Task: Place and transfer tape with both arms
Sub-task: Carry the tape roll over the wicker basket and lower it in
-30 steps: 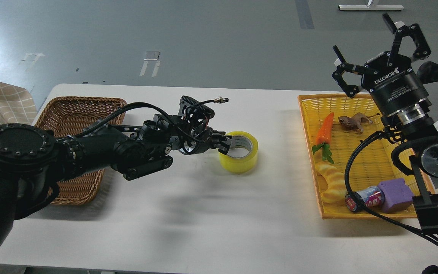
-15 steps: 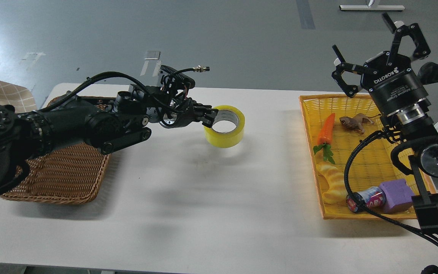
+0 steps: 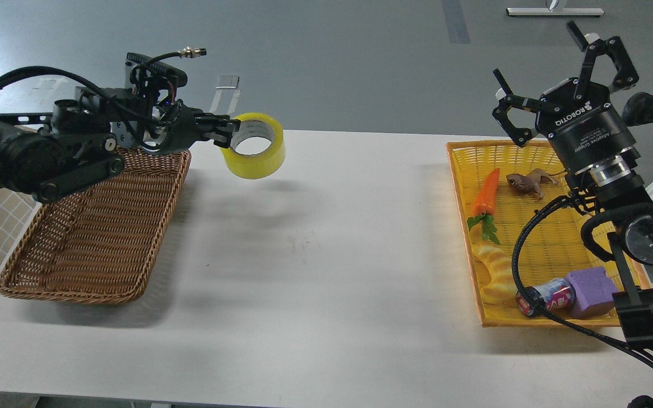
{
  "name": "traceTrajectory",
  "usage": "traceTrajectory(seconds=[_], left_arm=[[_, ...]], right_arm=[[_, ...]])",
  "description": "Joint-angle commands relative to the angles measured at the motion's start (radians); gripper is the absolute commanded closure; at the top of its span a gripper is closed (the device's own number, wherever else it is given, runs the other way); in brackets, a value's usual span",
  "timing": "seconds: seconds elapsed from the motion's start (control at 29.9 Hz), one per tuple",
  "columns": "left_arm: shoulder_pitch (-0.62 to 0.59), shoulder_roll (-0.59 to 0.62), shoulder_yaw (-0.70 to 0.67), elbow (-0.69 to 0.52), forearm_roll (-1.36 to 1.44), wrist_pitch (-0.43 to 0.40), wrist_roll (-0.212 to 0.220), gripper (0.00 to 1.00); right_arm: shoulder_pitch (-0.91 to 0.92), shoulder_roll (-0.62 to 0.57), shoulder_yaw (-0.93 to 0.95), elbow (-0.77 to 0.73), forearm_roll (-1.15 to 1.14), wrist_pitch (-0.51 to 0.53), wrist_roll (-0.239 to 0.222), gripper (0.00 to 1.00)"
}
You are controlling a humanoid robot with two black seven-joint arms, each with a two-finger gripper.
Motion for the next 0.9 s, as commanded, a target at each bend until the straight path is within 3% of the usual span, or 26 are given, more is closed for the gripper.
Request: traceTrajectory(seconds=[0.0,0.27,0.6,0.87], left_arm=[[0.000,0.084,0.002,0.000,0.006,0.000,-0.027,1.00],[0.016,0.214,0.005,0.000,0.012,0.002,-0.076,1.00],[0.082,0.311,0.007,0.002,0.035,0.008,-0.107,1.00],[0.145,0.371,0.007,0.002,0.032,0.063,-0.136,1.00]], right_arm=[[-0.005,0.000,-0.002,0.001,0.000,0.000,0.000,0.00],[-0.013,0.003,-0.004,0.001,0.000,0.000,0.000,0.00],[-0.013,0.009,-0.010,0.001,0.000,0.000,0.000,0.00],[-0.022,0.009,-0.010,0.001,0.000,0.000,-0.002,0.00]])
